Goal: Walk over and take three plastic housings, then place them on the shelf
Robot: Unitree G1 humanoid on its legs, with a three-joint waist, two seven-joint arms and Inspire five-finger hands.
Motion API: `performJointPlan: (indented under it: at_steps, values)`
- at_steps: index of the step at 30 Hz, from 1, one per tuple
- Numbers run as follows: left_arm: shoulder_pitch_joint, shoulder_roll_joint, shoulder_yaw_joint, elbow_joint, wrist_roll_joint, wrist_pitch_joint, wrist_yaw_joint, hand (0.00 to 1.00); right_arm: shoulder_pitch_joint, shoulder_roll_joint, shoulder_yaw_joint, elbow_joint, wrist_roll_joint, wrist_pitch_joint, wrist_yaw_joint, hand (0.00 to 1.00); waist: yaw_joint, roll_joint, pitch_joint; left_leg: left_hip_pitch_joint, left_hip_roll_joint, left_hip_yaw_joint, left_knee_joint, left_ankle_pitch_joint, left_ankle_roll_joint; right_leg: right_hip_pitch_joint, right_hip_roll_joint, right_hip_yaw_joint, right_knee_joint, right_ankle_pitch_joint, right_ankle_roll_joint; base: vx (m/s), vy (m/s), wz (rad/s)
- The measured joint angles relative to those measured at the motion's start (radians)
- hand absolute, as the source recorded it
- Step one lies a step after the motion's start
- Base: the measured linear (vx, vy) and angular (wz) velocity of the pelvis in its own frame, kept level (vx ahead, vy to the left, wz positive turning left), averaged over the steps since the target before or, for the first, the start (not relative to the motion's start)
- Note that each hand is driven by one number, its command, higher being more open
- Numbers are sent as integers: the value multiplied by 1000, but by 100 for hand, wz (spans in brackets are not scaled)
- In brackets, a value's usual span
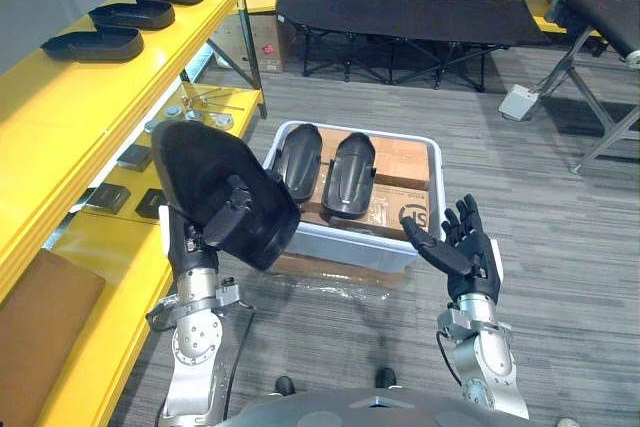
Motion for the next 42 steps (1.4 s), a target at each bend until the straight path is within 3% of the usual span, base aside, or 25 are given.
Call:
performJointPlan:
  at_steps: [6, 12, 16, 25, 26, 32, 42]
  values:
    - [0, 25, 2, -6, -8, 0, -20, 0, -20, -3, 50, 15, -36, 0, 18, 100, 9, 4, -1, 0, -1, -28, 3, -1, 0, 17, -2, -28, 0, -5, 1, -25, -14, 14]
    - [10, 33, 2, -104, -39, -1, -78, 0, -92, -37, 127, 54, -43, 0, 37, 100, 42, 4, -1, -16, -6, -77, 3, 12, 5, 32, -3, -81, 0, -11, 2, -33, -10, 26]
    - [10, 41, -4, -130, -59, -21, -184, 0, -160, -41, 188, 54, -84, 1, 90, 100, 60, 4, 0, -17, -7, -96, 2, 17, 5, 42, -3, -101, 0, -11, 1, -11, -1, 16]
    - [-6, 141, -114, -131, -109, -21, -447, 0, -289, -125, 280, 54, -130, 14, 254, 100, 81, 4, 0, -16, -11, -109, 2, 22, 7, 52, -6, -117, 0, -12, 2, -5, 4, 4]
    - [-11, 145, -107, -131, -116, -20, -462, 0, -296, -144, 283, 54, -129, 18, 269, 0, 81, 4, 0, -16, -11, -110, 2, 22, 7, 52, -6, -118, 0, -12, 1, 0, 0, 0]
    - [-60, 185, -104, -131, -161, -17, -531, 0, -320, -170, 309, 53, -124, 57, 330, 0, 81, 4, 0, -16, -11, -113, 0, 25, 7, 53, -6, -120, 0, -12, 1, 0, 0, 0]
    - [-85, 211, -97, -131, -191, -4, -544, 0, -345, -215, 314, 51, -163, 73, 412, 0, 81, 0, 1, -16, -13, -119, 0, 25, 7, 54, -7, -123, 0, -12, 1, 0, 0, 0]
